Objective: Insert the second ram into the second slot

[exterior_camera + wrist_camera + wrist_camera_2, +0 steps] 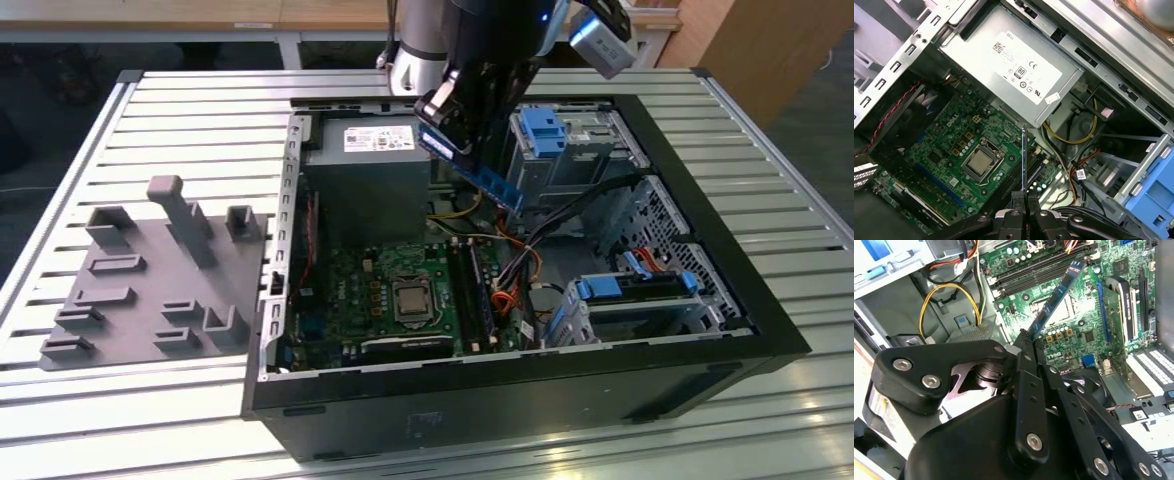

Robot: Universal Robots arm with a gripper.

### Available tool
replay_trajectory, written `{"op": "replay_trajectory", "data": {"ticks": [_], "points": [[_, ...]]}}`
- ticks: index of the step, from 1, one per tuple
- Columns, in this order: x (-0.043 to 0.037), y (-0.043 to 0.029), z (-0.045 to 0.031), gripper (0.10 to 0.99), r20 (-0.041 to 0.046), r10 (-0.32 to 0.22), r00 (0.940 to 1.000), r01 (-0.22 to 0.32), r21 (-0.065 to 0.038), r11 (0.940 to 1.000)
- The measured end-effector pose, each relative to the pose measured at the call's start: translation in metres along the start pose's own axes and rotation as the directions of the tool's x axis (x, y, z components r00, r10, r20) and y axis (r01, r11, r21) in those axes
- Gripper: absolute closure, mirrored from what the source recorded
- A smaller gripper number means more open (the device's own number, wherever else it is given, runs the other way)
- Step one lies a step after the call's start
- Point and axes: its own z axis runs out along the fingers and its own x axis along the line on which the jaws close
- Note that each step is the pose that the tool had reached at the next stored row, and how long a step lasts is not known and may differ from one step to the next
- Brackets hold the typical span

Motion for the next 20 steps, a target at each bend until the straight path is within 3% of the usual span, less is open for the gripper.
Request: {"op": "replay_trajectory", "data": {"ticks": [9,20], "points": [[0.0,-0.0002,0.0002,0.949,0.0025,0.074,0.9972,-0.074,0.001,0.9972],[0.0,-0.0002,0.0005,0.949,0.0065,0.178,0.9839,-0.178,0.003,0.9839]]}}
